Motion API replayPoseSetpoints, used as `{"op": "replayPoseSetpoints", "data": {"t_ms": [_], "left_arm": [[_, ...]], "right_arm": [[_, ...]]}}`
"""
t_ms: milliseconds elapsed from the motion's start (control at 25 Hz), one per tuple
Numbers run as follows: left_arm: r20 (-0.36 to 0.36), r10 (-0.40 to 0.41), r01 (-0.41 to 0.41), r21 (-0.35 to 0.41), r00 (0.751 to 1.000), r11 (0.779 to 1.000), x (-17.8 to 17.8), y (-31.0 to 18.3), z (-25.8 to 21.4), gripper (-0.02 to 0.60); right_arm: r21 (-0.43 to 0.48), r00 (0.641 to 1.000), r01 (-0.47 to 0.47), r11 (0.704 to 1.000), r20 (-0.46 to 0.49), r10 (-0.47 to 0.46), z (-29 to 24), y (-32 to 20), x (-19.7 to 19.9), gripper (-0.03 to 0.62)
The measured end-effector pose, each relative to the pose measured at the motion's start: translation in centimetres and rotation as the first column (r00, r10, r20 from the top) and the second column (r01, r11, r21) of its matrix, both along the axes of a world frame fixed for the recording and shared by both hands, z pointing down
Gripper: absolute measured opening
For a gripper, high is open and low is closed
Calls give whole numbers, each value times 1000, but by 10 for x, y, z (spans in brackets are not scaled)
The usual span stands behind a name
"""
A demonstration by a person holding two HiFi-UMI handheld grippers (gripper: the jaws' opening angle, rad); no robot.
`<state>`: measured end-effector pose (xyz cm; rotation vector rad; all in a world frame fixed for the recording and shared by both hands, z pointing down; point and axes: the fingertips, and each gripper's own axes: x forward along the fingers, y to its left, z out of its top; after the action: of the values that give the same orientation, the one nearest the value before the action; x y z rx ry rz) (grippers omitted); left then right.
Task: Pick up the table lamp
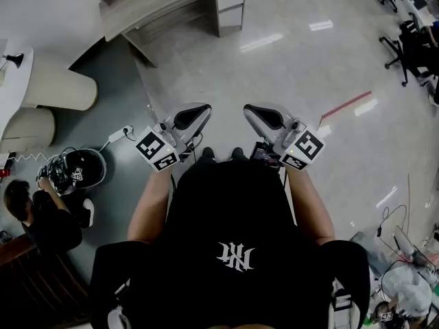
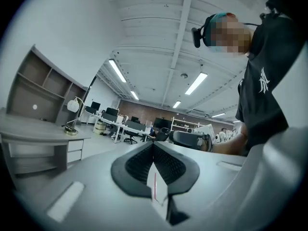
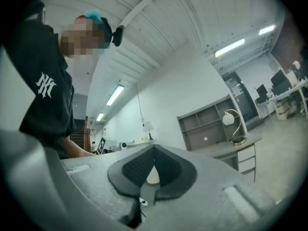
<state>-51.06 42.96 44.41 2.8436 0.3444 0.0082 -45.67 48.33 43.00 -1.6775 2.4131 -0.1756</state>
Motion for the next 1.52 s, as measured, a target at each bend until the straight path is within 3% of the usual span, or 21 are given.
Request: {"op": "replayPoseSetpoints", "data": {"t_ms": [240, 840, 960, 1120, 1280, 1400, 1520], "left_arm": [[13, -22, 22, 2, 1000, 1000, -1, -1, 4, -8], [66, 11, -10, -20, 998, 1000, 31, 8, 13, -2], [42, 2, 1, -59, 999, 998, 34, -1, 13, 0], [-47, -20, 13, -143, 999, 990, 44, -25, 5, 0], [-16, 20, -22, -141, 1000, 990, 71, -43, 14, 2], [-58, 41, -52, -198, 997, 979, 93, -64, 9, -5], [-70, 29, -42, -199, 997, 979, 116, -96, 10, 0]], "right_arm": [[5, 999, 12, 1000, -46, -11, -1, -5, 1, -2], [-18, 1000, -8, 1000, -12, 8, 13, 7, 44, -2], [-27, 1000, -2, 1000, -5, 2, 19, -1, 44, -2], [-40, 1000, 0, 999, -8, 0, 21, -14, 53, -2], [-64, 1000, -21, 998, -2, 21, 23, -29, 79, -2], [-85, 1000, -31, 996, -11, 30, 26, -50, 102, -2], [-89, 999, -30, 996, -24, 28, 23, -83, 122, -2]]}}
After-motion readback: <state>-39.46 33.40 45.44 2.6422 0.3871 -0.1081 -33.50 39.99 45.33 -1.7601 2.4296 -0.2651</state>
